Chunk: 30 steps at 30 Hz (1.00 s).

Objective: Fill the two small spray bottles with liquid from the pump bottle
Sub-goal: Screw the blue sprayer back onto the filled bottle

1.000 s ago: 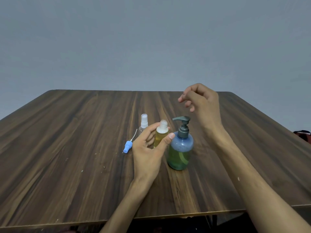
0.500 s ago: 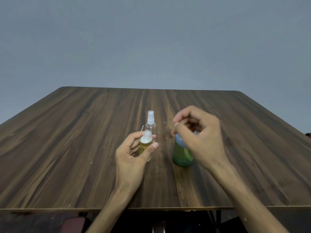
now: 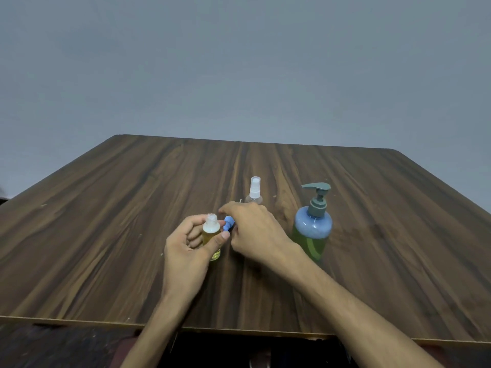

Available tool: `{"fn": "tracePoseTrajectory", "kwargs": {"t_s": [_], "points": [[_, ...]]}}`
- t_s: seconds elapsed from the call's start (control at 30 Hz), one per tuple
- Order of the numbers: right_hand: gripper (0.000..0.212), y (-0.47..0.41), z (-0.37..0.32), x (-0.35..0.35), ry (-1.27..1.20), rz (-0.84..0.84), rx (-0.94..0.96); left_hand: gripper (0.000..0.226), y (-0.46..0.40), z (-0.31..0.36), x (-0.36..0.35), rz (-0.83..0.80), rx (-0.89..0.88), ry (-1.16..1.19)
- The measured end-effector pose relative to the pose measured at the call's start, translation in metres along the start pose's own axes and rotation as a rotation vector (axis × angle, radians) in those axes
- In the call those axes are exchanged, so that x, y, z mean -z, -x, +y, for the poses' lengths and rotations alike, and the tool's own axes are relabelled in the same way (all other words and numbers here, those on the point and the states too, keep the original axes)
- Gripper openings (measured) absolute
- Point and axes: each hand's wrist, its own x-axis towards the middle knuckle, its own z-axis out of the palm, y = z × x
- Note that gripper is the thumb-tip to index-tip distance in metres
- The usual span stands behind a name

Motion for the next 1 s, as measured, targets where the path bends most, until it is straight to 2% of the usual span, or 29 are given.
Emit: {"fn": "tracePoseTrajectory", "kwargs": {"t_s": [0.13, 0.4, 0.57, 0.73, 0.87, 1.0], "points": [[0.006, -0.011, 0.002, -0.005, 0.086, -0.108, 0.026, 0.032, -0.004, -0.001, -0.005, -0.017, 0.01, 0.001], [0.006, -0.008, 0.01, -0.004, 0.02, -0.099, 0.075, 0.032, -0.001, -0.002, -0.007, -0.04, -0.011, -0.001], [0.026, 0.003, 0.015, -0.008, -0.231, 0.159, -0.001, 0.03, 0.0, 0.007, -0.007, -0.032, -0.083, 0.076], [0.025, 0.015, 0.003, 0.008, -0.592, 0.443, -0.051, 0.03, 0.0, 0.011, -0.007, 0.001, -0.132, 0.117], [0.018, 0.021, -0.013, 0.035, -0.854, 0.55, -0.047, 0.031, -0.003, 0.01, -0.014, -0.015, -0.107, 0.113], [0.015, 0.025, -0.014, 0.061, -0.869, 0.605, -0.056, 0.031, -0.009, 0.008, -0.031, -0.043, -0.08, 0.085]]}}
